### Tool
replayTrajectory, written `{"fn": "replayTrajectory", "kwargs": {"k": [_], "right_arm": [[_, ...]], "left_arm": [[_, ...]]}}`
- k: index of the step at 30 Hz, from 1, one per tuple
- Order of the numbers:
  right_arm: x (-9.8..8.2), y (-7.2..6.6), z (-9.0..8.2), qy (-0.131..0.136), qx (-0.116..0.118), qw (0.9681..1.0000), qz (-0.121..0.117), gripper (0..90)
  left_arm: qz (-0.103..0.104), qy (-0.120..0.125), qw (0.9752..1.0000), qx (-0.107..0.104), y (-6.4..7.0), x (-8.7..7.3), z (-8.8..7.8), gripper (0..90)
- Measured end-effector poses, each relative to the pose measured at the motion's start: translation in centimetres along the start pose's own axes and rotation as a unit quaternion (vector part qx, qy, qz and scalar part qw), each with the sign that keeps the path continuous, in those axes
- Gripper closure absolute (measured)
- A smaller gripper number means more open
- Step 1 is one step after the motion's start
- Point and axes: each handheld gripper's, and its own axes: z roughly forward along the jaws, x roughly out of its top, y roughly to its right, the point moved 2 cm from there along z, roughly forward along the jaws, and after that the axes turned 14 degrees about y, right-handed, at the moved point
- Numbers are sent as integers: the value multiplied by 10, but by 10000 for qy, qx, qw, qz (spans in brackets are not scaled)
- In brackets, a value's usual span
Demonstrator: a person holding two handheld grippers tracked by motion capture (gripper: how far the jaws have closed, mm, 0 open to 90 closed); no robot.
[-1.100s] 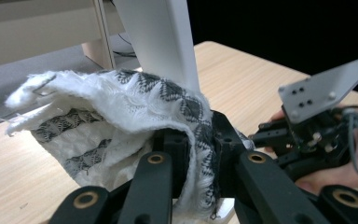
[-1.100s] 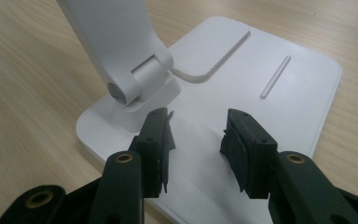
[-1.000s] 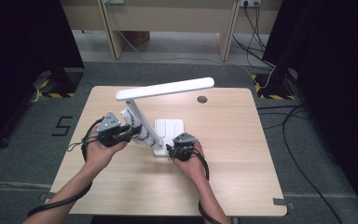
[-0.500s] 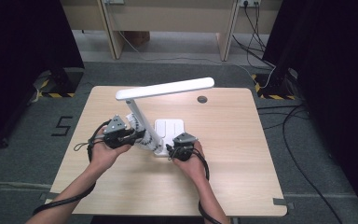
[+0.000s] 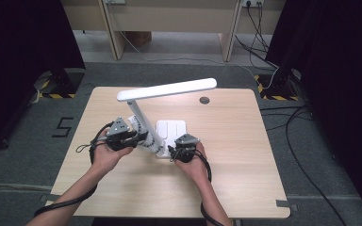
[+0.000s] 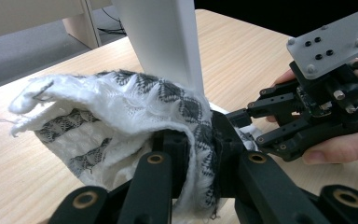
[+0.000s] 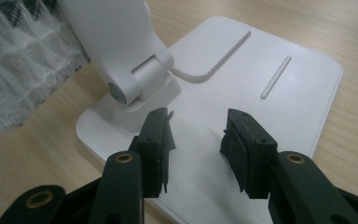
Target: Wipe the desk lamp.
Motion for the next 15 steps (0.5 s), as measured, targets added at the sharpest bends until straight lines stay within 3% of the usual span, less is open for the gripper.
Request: {"fn": "replayTrajectory", "kwargs": {"k": [15], "right_arm": [[0, 0, 0, 0, -1, 10000, -4, 602]], "left_arm": [[59, -154, 9999, -43, 3, -11, 8, 792]]}}
